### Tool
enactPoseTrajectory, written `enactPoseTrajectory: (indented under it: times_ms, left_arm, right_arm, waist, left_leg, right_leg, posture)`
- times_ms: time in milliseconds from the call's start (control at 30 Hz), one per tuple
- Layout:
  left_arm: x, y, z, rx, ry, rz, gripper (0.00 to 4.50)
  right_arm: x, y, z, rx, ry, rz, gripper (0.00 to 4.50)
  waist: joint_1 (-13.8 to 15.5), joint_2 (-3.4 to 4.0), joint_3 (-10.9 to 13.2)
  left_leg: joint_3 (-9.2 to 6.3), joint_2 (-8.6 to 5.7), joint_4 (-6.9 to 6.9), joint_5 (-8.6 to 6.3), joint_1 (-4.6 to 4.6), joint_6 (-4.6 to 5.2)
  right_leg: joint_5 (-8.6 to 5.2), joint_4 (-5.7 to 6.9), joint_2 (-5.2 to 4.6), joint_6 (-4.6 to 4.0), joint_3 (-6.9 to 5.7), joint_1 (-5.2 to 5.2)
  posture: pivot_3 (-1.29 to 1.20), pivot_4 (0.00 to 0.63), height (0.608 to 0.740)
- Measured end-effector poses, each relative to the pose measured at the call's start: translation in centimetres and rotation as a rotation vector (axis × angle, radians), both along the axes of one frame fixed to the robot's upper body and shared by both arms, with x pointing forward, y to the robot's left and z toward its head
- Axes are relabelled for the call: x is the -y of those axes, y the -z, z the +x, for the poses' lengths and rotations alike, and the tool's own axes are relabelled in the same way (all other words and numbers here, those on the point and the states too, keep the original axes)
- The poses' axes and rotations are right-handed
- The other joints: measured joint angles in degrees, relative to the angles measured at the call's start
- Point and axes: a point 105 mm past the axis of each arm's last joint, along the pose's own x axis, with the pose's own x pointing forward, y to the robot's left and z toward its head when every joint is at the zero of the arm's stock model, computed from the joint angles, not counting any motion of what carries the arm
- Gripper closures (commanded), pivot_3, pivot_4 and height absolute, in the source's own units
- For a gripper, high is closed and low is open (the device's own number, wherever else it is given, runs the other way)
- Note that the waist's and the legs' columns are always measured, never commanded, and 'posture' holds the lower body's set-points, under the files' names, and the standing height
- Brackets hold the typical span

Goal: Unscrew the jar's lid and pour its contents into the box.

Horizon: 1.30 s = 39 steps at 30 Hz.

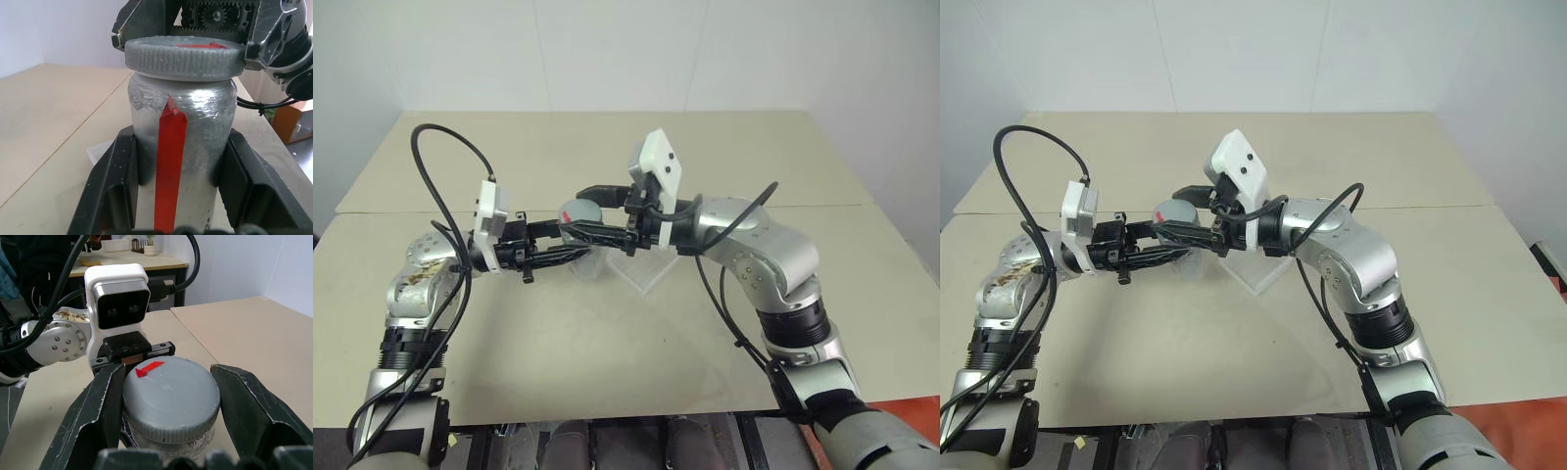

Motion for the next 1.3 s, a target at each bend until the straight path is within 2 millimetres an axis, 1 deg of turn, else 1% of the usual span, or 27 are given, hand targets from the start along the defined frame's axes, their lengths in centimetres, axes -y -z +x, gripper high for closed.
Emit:
enactPoseTrajectory:
  times_ms: [233, 533, 767, 1067, 1300]
  left_arm:
    - [0.0, 0.2, -0.2, -0.001, -0.004, 0.000, 2.64]
    - [-0.1, 0.6, -1.0, -0.017, 0.010, 0.003, 2.64]
    - [-0.1, 0.7, -1.7, -0.050, 0.062, -0.011, 2.64]
    - [0.3, 0.3, -2.9, -0.043, 0.157, 0.003, 2.64]
    - [0.6, 0.2, -3.0, -0.030, 0.170, 0.011, 2.64]
  right_arm:
    - [0.1, 0.0, 0.0, 0.008, 0.000, -0.017, 1.76]
    - [0.2, 0.2, -0.5, 0.001, -0.053, -0.029, 1.76]
    - [0.2, 0.2, -1.1, -0.007, -0.109, -0.028, 1.76]
    - [0.8, -0.1, -2.4, 0.014, -0.238, -0.020, 1.76]
    - [1.1, -0.1, -2.5, 0.029, -0.257, -0.017, 1.76]
  waist:
    - [0.0, 0.00, 0.0]
    - [0.0, 0.00, 0.0]
    - [0.0, 0.00, 0.0]
    - [0.0, 0.00, 0.0]
    - [0.0, 0.00, 0.0]
  left_leg:
    - [0.00, 0.00, 0.00, 0.00, 0.00, 0.01]
    - [-0.01, 0.01, 0.00, -0.02, 0.00, 0.03]
    - [-0.01, 0.01, 0.00, -0.02, 0.00, 0.03]
    - [-0.01, 0.00, 0.00, -0.03, 0.00, 0.05]
    - [-0.01, 0.00, 0.00, -0.03, 0.00, 0.05]
  right_leg:
    - [0.00, 0.00, 0.00, 0.00, 0.00, 0.00]
    - [0.00, 0.00, 0.00, 0.00, 0.00, 0.00]
    - [0.00, 0.00, 0.00, 0.00, 0.00, 0.00]
    - [0.00, -0.02, 0.00, 0.00, 0.00, 0.01]
    - [0.00, 0.00, 0.00, 0.00, 0.00, 0.01]
  posture:
    - [0.00, 0.150, 0.740]
    - [0.00, 0.150, 0.740]
    - [0.00, 0.150, 0.740]
    - [0.00, 0.150, 0.740]
    - [0.00, 0.150, 0.740]
